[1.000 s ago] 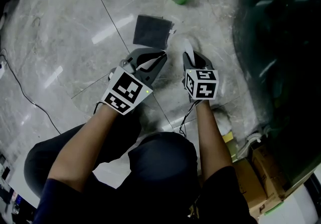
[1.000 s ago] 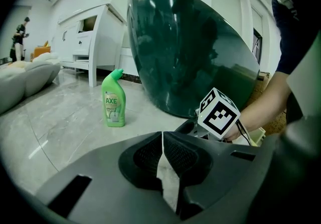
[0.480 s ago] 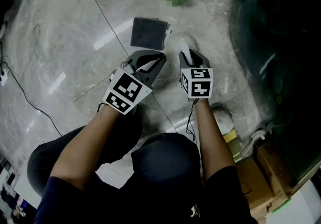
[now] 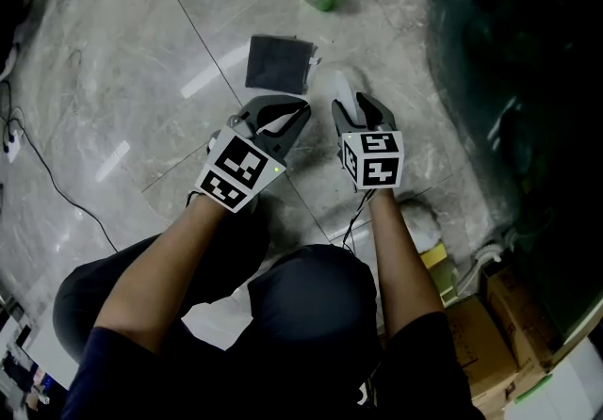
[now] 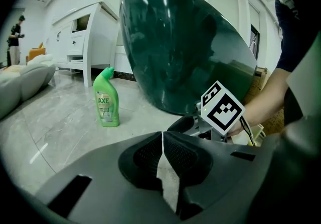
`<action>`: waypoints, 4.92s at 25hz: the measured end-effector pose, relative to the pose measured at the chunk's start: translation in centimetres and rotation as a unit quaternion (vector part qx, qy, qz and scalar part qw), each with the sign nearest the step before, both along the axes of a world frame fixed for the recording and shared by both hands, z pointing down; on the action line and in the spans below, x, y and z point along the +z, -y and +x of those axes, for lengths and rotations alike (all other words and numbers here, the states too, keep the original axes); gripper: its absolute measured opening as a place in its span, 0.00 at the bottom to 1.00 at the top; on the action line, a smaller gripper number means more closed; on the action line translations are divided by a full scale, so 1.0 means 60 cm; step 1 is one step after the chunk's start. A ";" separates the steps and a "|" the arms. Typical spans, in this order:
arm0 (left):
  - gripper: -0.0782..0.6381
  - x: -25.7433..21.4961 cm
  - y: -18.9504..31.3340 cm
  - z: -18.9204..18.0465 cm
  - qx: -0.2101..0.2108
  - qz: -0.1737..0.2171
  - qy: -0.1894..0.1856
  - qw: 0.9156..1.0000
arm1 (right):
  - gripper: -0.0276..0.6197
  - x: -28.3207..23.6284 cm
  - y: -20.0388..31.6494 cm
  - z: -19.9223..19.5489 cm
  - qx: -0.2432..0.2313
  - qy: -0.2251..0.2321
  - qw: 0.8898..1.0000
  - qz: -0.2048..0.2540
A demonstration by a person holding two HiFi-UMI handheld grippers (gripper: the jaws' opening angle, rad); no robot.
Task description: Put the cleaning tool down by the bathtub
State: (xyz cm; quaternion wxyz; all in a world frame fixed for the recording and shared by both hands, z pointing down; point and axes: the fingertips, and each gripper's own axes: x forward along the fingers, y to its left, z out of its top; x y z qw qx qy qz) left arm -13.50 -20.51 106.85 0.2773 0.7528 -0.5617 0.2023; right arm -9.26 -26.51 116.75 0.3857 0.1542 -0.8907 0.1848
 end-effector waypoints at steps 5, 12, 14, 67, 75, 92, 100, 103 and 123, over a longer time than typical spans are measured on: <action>0.16 -0.019 -0.003 -0.008 0.019 -0.013 0.024 0.999 | 0.39 -0.040 -0.004 0.008 -0.008 0.013 1.000 0.008; 0.16 -0.133 0.004 -0.050 0.039 -0.027 0.042 0.998 | 0.42 -0.196 -0.014 0.025 -0.006 0.022 1.000 0.017; 0.16 -0.180 0.003 -0.060 0.027 -0.024 0.035 0.999 | 0.44 -0.250 -0.019 0.028 -0.005 0.023 1.000 0.017; 0.16 -1.443 0.048 0.098 0.186 0.263 -0.019 0.946 | 0.44 -1.641 -0.032 0.159 0.204 0.212 0.920 0.258; 0.16 -1.488 0.058 0.127 0.198 0.283 -0.020 0.938 | 0.41 -1.687 -0.032 0.198 0.227 0.228 0.903 0.284; 0.16 -1.517 0.039 0.182 0.216 0.290 -0.027 0.932 | 0.25 -1.709 -0.060 0.260 0.246 0.228 0.893 0.300; 0.16 -1.518 0.024 0.204 0.226 0.293 -0.035 0.928 | 0.18 -1.710 -0.079 0.273 0.250 0.225 0.891 0.304; 0.16 -1.519 0.023 0.211 0.228 0.294 -0.035 0.927 | 0.16 -1.711 -0.083 0.279 0.253 0.225 0.890 0.305; 0.16 -1.517 0.004 0.227 0.235 0.291 -0.048 0.926 | 0.05 -1.707 -0.103 0.286 0.257 0.222 0.893 0.295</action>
